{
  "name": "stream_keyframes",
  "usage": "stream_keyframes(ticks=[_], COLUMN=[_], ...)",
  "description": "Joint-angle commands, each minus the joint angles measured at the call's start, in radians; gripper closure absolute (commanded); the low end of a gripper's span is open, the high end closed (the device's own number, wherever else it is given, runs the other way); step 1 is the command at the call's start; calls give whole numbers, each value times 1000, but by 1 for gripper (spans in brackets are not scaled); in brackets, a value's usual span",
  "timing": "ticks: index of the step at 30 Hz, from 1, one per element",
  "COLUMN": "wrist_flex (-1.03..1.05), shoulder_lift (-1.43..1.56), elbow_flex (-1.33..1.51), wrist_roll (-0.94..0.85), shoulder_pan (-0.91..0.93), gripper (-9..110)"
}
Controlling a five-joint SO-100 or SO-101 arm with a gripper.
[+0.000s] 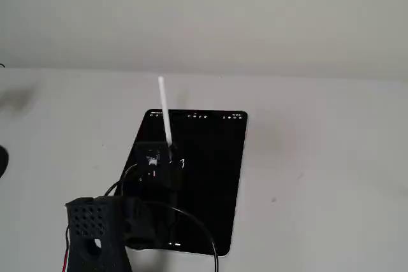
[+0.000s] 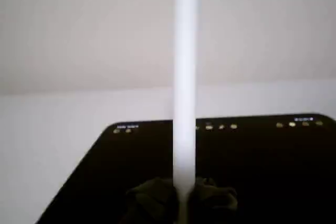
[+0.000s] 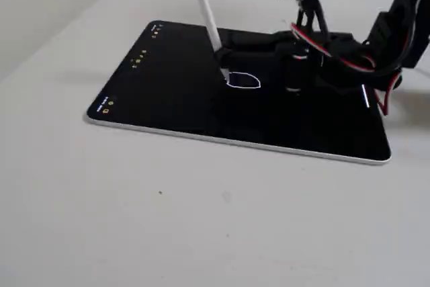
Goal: Draw a circular shape on the ipad using the apple pencil
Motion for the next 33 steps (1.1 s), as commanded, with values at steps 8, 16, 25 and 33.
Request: stream_keyframes(ticks=[8, 16, 25, 33], wrist_flex=[664, 1339, 1910, 2240], shoulder_lift=[779, 1272, 1855, 2321], elbow_flex=[126, 127, 225, 365], wrist_roll=[666, 1035, 1204, 1207], shoulder_pan=[121, 155, 152, 149], gripper=[102, 102, 102, 102])
